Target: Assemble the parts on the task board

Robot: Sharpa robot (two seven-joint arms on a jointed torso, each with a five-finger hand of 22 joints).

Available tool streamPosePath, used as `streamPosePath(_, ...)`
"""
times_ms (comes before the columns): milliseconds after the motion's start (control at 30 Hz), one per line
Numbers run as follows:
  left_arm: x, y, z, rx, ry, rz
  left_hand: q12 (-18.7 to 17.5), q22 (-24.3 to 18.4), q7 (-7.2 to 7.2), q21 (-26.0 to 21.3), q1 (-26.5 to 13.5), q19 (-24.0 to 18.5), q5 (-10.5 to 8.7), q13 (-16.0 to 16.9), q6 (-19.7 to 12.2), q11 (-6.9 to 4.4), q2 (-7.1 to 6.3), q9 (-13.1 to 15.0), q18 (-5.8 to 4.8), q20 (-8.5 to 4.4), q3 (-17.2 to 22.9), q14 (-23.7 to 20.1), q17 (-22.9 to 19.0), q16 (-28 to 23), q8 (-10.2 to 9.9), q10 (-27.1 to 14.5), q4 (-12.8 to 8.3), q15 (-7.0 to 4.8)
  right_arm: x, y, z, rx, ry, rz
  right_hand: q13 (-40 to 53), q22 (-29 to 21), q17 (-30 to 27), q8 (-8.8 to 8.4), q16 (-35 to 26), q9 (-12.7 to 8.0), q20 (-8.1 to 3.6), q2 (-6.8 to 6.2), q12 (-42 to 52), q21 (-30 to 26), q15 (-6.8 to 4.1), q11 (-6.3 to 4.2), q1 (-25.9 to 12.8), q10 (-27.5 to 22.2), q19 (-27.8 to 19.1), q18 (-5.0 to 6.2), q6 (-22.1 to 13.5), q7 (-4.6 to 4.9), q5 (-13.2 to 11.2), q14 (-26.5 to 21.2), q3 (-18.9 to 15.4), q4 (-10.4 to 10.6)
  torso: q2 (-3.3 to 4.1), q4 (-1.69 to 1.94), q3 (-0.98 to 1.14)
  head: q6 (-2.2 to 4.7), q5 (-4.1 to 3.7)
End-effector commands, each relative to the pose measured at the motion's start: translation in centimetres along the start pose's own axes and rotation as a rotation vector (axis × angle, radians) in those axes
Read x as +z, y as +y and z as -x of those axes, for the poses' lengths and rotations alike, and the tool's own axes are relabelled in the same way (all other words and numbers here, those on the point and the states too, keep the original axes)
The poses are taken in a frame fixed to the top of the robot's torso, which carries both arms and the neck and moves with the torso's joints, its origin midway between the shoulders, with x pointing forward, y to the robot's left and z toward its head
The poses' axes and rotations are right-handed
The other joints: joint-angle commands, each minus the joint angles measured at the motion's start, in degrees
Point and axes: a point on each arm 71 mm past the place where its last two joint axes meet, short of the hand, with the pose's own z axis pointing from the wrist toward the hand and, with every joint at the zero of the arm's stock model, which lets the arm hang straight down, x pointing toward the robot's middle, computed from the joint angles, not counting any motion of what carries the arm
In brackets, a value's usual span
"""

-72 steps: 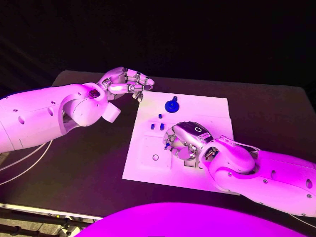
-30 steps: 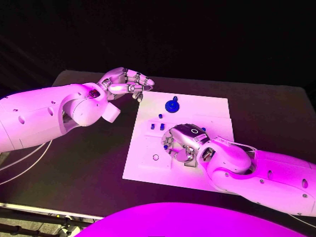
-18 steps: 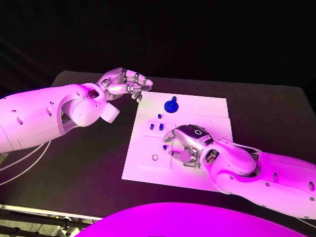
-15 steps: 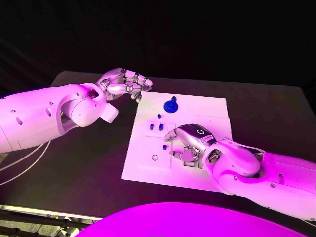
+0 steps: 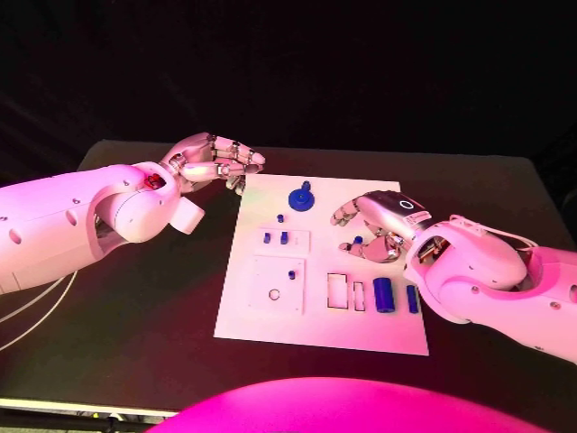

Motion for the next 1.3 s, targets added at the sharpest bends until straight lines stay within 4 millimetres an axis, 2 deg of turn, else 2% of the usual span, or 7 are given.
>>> streamPosePath(33, 0.0, -0.1, -0.2, -0.010, 0.018, -0.007, 0.37, 0.10, 0.04, 0.26, -0.57, -0.36, 0.24, -0.07, -0.33, 0.13, -0.02, 0.06, 0.86, 0.10, 0.30, 0.47, 0.02, 0.21, 0.34, -0.33, 0.12, 0.04, 0.1, -1.2, 0.0, -0.033, 0.072, -0.050, -0.05, -0.50, 0.02, -0.36, 0.28, -0.14, 0.22, 0.50, -0.06, -0.73, -0.15, 0.16, 1.01, -0.73, -0.04, -0.23, -0.42, -0.33, -0.68, 2.86, -3.06, 0.83, 0.03, 0.09, -0.01, 0.32, -0.59)
streamPosePath(100, 0.1, -0.1, -0.2, -0.011, 0.020, -0.007, 0.37, 0.10, 0.04, 0.26, -0.57, -0.36, 0.24, -0.07, -0.33, 0.13, -0.02, 0.06, 0.86, 0.10, 0.30, 0.47, 0.02, 0.21, 0.34, -0.33, 0.12, 0.04, 0.2, -2.0, 0.1, -0.050, 0.091, -0.070, -0.04, -1.15, -0.17, -0.92, 0.30, -0.34, 0.39, 1.08, 0.47, -1.95, 0.02, 0.35, 3.79, -1.90, 0.04, -0.15, -0.72, -0.92, -2.32, 2.79, -8.96, 4.17, 0.07, 0.14, 0.00, 0.48, -0.85)
streamPosePath(400, 0.1, -0.1, -0.2, -0.015, 0.020, -0.003, 0.40, 0.11, 0.03, 0.28, -0.61, -0.37, 0.23, -0.07, -0.33, 0.12, -0.01, 0.07, 0.86, 0.11, 0.31, 0.46, 0.00, 0.22, 0.37, -0.35, 0.13, 0.05, 0.3, -3.8, -0.3, -0.088, 0.197, -0.116, -0.02, -1.31, -0.01, -1.02, 0.45, -0.34, 0.45, 1.40, 0.85, -2.41, 0.11, 0.43, 4.03, -2.46, 0.27, -0.12, -0.58, -1.21, -4.22, 2.82, -11.00, 4.42, 0.12, 0.01, -0.02, 0.60, -1.44)
streamPosePath(467, 0.1, 0.0, -0.2, -0.020, 0.023, 0.000, 0.55, 0.15, 0.02, 0.33, -0.97, -0.44, 0.23, -0.07, -0.40, 0.12, 0.15, 0.13, 0.87, 0.16, 0.37, 0.45, -0.05, 0.29, 0.49, -0.39, 0.36, 0.08, 0.4, -4.0, -0.6, -0.094, 0.224, -0.118, 0.02, -1.26, -0.20, -0.55, 0.39, -0.15, 0.42, 2.10, 1.22, -2.49, 0.05, 0.35, 4.44, -2.23, 0.39, -0.13, 0.43, -1.37, -4.53, 2.78, -10.71, 4.38, 0.17, 0.07, 0.02, 0.71, -1.77)
streamPosePath(700, 0.0, 0.0, -0.2, -0.025, 0.024, 0.005, 0.62, 0.16, 0.01, 0.35, -1.16, -0.48, 0.23, -0.07, -0.47, 0.13, 0.25, 0.16, 0.87, 0.19, 0.41, 0.49, 0.03, 0.35, 0.54, -0.44, 0.49, 0.09, 0.6, -4.1, -0.9, -0.085, 0.236, -0.114, 0.12, -0.27, -0.92, -0.43, 0.05, -0.15, 0.21, 2.73, 2.23, -1.59, -0.26, -0.06, 4.69, -0.76, 1.07, -0.33, 0.93, -1.10, -4.53, 2.60, -10.12, 4.32, 0.11, 0.12, -0.01, 0.63, -1.85)
streamPosePath(933, 0.0, 0.0, -0.2, -0.026, 0.022, 0.006, 0.62, 0.16, 0.01, 0.35, -1.16, -0.48, 0.23, -0.07, -0.47, 0.13, 0.25, 0.16, 0.87, 0.19, 0.41, 0.49, 0.03, 0.35, 0.54, -0.44, 0.49, 0.09, 0.9, -3.9, -0.9, -0.063, 0.207, -0.099, 0.02, 2.88, 0.00, 0.18, 0.53, -0.17, -0.53, 4.41, 3.03, 1.54, -1.07, -0.97, 5.26, 3.37, 2.92, -0.98, 3.37, 0.01, -3.49, 2.96, -7.03, 4.24, 0.14, 0.19, 0.00, 0.58, -1.97)
streamPosePath(1300, 0.0, 0.0, -0.2, -0.025, 0.021, 0.007, 0.68, 0.17, -0.02, 0.37, -1.24, -0.51, 0.25, -0.08, -0.52, 0.11, 0.34, 0.18, 0.88, 0.21, 0.48, 0.49, 0.06, 0.39, 0.60, -0.50, 0.54, 0.09, 1.1, -3.6, -1.1, -0.041, 0.197, -0.092, -0.08, 5.21, 0.76, -0.20, 1.09, -0.64, -1.30, 3.62, -0.18, 3.38, -1.88, -1.94, 3.83, 9.41, 3.80, -1.38, 4.89, 0.49, -2.34, 3.23, -1.03, 4.22, 0.13, 0.10, 0.00, 0.23, -2.19)
